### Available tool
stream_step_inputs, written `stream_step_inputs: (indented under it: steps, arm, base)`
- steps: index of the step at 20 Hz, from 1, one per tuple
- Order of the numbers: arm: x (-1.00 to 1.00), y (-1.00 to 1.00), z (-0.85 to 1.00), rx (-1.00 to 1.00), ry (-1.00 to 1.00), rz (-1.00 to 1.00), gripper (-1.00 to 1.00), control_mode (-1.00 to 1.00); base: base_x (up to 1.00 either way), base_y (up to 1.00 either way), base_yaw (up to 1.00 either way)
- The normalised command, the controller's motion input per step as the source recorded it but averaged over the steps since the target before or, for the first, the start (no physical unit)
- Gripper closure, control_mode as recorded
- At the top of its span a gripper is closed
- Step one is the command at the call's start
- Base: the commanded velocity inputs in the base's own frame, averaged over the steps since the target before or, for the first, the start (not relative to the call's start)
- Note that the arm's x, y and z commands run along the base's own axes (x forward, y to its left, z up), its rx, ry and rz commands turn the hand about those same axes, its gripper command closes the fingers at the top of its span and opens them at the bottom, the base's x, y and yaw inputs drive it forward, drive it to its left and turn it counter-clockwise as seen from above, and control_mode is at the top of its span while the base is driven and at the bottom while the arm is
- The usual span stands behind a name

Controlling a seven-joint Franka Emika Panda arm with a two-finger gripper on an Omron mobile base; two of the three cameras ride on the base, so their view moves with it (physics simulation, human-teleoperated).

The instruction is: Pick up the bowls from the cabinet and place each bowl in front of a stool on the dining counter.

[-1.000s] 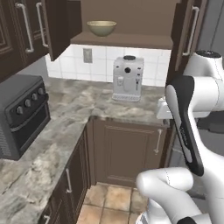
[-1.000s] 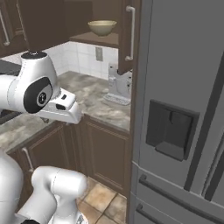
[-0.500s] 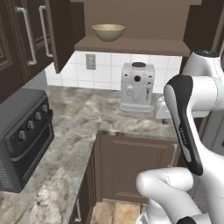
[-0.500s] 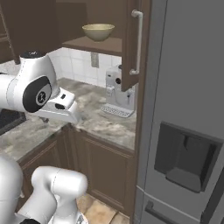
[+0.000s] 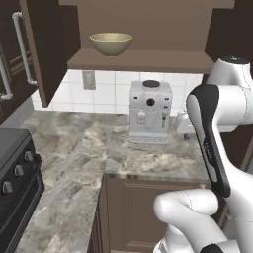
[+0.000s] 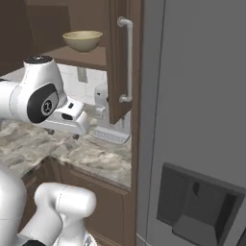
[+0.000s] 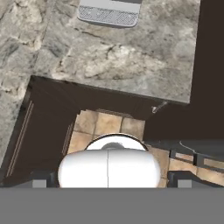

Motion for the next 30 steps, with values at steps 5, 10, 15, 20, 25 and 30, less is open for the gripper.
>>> stream_step_inputs:
  steps: [5, 10, 15, 20, 25, 30]
  arm:
    - [0.0, 0.0, 0.0, 0.0, 0.0, 0.0, -1.0, 1.0]
    - [0.0, 0.0, 0.0, 0.0, 0.0, 0.0, -1.0, 1.0]
    - [0.0, 0.0, 0.0, 0.0, 0.0, 0.0, -1.0, 1.0]
    - [0.0, 0.0, 0.0, 0.0, 0.0, 0.0, -1.0, 1.0]
    - [0.0, 0.0, 0.0, 0.0, 0.0, 0.0, -1.0, 1.0]
    - [0.0, 0.0, 0.0, 0.0, 0.0, 0.0, -1.0, 1.0]
  base:
    - [0.57, 0.5, -0.19]
    - [0.53, 0.32, -0.17]
    - [0.62, 0.02, -0.14]
    - [0.68, 0.0, -0.08]
    - [0.74, 0.0, -0.02]
    - [0.97, 0.0, -0.02]
